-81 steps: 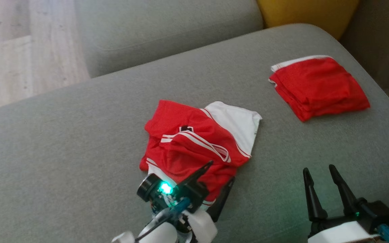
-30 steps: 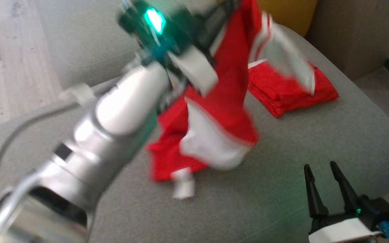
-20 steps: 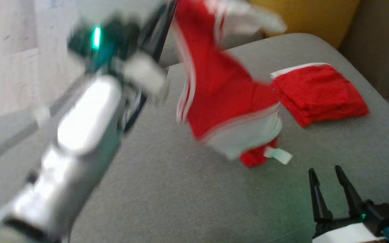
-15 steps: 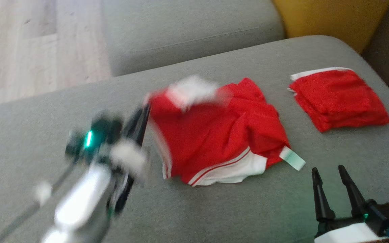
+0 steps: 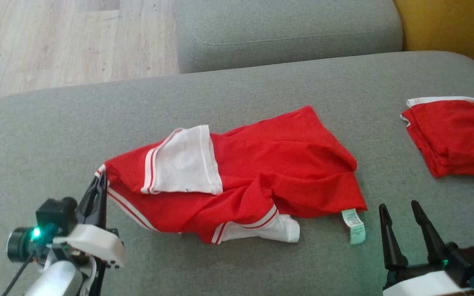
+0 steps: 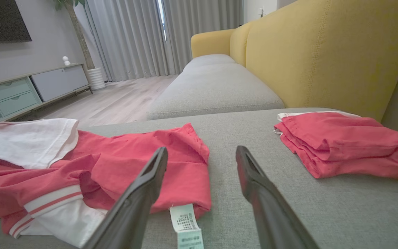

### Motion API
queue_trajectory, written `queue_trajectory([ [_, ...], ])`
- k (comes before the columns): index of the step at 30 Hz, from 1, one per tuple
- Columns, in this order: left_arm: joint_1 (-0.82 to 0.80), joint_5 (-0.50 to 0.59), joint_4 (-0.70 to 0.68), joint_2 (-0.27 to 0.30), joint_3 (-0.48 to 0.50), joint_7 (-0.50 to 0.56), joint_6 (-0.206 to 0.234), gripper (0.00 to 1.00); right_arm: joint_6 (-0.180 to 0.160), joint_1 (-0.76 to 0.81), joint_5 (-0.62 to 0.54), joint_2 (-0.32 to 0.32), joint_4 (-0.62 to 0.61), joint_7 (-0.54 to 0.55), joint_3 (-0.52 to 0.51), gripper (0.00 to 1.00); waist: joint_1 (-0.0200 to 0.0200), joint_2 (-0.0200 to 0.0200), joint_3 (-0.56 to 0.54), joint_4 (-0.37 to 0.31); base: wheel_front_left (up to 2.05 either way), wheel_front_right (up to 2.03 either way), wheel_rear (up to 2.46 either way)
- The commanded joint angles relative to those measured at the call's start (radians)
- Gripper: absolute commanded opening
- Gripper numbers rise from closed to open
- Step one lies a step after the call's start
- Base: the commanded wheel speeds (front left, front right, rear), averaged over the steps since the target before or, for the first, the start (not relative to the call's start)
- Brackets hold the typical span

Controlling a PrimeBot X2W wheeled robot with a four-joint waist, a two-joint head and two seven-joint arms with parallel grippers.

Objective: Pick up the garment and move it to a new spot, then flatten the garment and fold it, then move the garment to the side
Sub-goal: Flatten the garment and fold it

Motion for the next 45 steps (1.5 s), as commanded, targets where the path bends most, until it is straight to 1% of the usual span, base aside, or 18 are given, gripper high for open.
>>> queue_trajectory([
  [1, -0.021, 0.002, -0.036, 0.037, 0.045, 0.01, 0.016, 0.24, 0.007, -0.034, -0.008, -0.021, -0.028, -0.011, 0.025, 1.0, 0.0, 0.0, -0.001, 0.002, 0.0, 0.0, 0.0],
  [2, -0.015, 0.007, -0.04, 0.039, 0.041, 0.016, 0.025, 0.74, 0.007, -0.036, -0.008, -0.021, -0.027, -0.011, 0.027, 1.0, 0.0, 0.0, -0.001, 0.001, 0.0, 0.0, 0.0],
  [3, -0.012, 0.017, -0.044, 0.04, 0.037, 0.016, 0.038, 1.0, 0.007, -0.037, -0.007, -0.022, -0.027, -0.011, 0.03, 1.0, 0.0, 0.0, -0.001, 0.0, 0.0, 0.0, 0.0],
  [9, -0.012, 0.139, -0.069, 0.046, -0.002, -0.004, 0.15, 1.0, 0.007, -0.041, -0.001, -0.028, -0.028, -0.011, 0.033, 1.0, 0.0, 0.0, 0.01, -0.009, 0.0, 0.0, 0.0],
  [11, -0.027, 0.191, -0.086, 0.043, -0.036, -0.002, 0.17, 1.0, 0.007, -0.043, 0.001, -0.029, -0.028, -0.011, 0.032, 1.0, 0.0, 0.0, 0.019, -0.011, 0.0, 0.0, 0.0],
  [13, -0.056, 0.249, -0.091, 0.035, -0.083, 0.009, 0.175, 1.0, 0.007, -0.047, 0.004, -0.032, -0.027, -0.011, 0.034, 1.0, 0.0, 0.0, 0.029, -0.013, 0.0, 0.0, 0.0],
  [15, -0.096, 0.296, -0.08, 0.014, -0.131, 0.026, 0.166, 1.0, 0.007, -0.054, 0.006, -0.034, -0.028, -0.011, 0.035, 1.0, 0.0, 0.0, 0.043, -0.013, 0.0, 0.0, 0.0],
  [18, -0.175, 0.365, -0.025, -0.034, -0.209, 0.061, 0.136, 1.0, 0.007, -0.065, 0.009, -0.039, -0.026, -0.011, 0.044, 1.0, 0.0, 0.0, 0.062, -0.016, 0.0, 0.0, 0.0],
  [21, -0.255, 0.421, 0.066, -0.091, -0.283, 0.112, 0.097, 1.0, 0.007, -0.078, 0.012, -0.044, -0.026, -0.011, 0.051, 1.0, 0.0, 0.0, 0.078, -0.023, 0.0, 0.0, 0.0],
  [23, -0.297, 0.446, 0.134, -0.127, -0.325, 0.158, 0.071, 1.0, 0.007, -0.087, 0.013, -0.047, -0.025, -0.011, 0.057, 1.0, 0.0, 0.0, 0.087, -0.03, 0.0, 0.0, 0.0],
  [24, -0.297, 0.446, 0.134, -0.127, -0.325, 0.158, 0.071, 1.0, 0.007, -0.087, 0.013, -0.047, -0.025, -0.011, 0.057, 1.0, 0.0, 0.0, 0.087, -0.03, 0.0, 0.0, 0.0],
  [27, -0.343, 0.468, 0.219, -0.163, -0.373, 0.216, 0.028, 1.0, 0.007, -0.097, 0.015, -0.051, -0.024, -0.011, 0.061, 1.0, 0.0, 0.0, 0.099, -0.043, 0.0, 0.0, 0.0],
  [30, -0.369, 0.476, 0.27, -0.184, -0.4, 0.248, 0.001, 1.0, 0.007, -0.099, 0.02, -0.053, -0.026, -0.011, 0.053, 1.0, 0.0, 0.0, 0.106, -0.05, 0.0, 0.0, 0.0],
  [37, -0.382, 0.495, 0.327, -0.189, -0.437, 0.32, -0.006, 1.0, 0.007, -0.094, 0.022, -0.051, -0.026, -0.011, 0.048, 1.0, 0.0, 0.0, 0.112, -0.053, 0.0, 0.0, 0.0],
  [41, -0.379, 0.502, 0.323, -0.189, -0.448, 0.361, 0.009, 1.0, 0.007, -0.091, 0.021, -0.047, -0.024, -0.011, 0.049, 1.0, 0.0, 0.0, 0.108, -0.048, 0.0, 0.0, 0.0],
  [45, -0.374, 0.504, 0.304, -0.177, -0.451, 0.365, 0.02, 1.0, 0.007, -0.091, 0.02, -0.044, -0.024, -0.011, 0.052, 1.0, 0.0, 0.0, 0.101, -0.041, 0.0, 0.0, 0.0],
])
